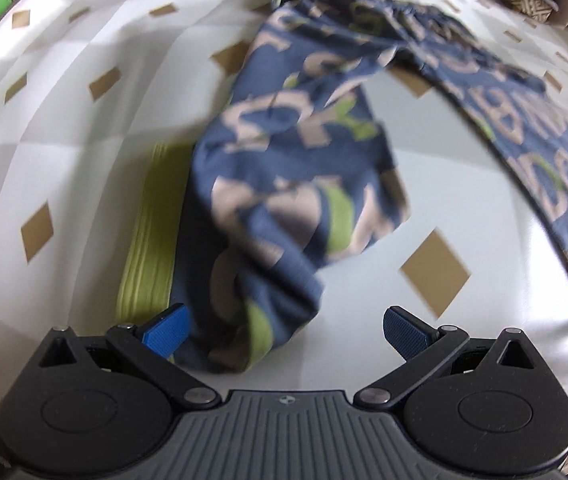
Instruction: Fold clothes
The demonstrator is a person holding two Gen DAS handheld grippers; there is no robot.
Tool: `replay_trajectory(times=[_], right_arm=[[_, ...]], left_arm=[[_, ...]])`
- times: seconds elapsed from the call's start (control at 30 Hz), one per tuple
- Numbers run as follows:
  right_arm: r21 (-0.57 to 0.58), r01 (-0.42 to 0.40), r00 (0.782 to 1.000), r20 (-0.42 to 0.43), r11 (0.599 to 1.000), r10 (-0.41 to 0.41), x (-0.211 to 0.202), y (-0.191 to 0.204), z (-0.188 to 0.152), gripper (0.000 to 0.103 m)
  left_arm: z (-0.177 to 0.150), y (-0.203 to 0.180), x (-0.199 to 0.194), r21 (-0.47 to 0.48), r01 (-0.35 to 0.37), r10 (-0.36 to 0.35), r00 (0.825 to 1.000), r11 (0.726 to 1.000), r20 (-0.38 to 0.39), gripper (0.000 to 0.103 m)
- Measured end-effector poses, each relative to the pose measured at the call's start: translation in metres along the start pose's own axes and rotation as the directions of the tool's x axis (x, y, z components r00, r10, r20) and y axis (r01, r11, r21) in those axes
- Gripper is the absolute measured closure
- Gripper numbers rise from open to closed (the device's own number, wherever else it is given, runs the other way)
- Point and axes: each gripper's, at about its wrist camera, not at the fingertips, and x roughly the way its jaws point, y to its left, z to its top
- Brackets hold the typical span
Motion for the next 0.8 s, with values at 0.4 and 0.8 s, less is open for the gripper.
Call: replay_trajectory(times=[0.4, 0.8], right_arm=[[0.015, 0.016, 0.998, 0.064, 1.0, -0.017, -0.006, -0.002, -0.024, 0.026], [-0.043, 0.031, 0.99, 0.139, 0.999, -0.025, -0.029, 0.017, -0.034, 0.027]], left_arm=[[-0.035, -0.007, -0.001, 0.067, -0.001, 0.0, 1.0, 0.998, 0.008, 0.0], [-0.053, -0.002, -0.011, 0.051, 0.002, -0.003, 1.0, 0.999, 0.016, 0.0]])
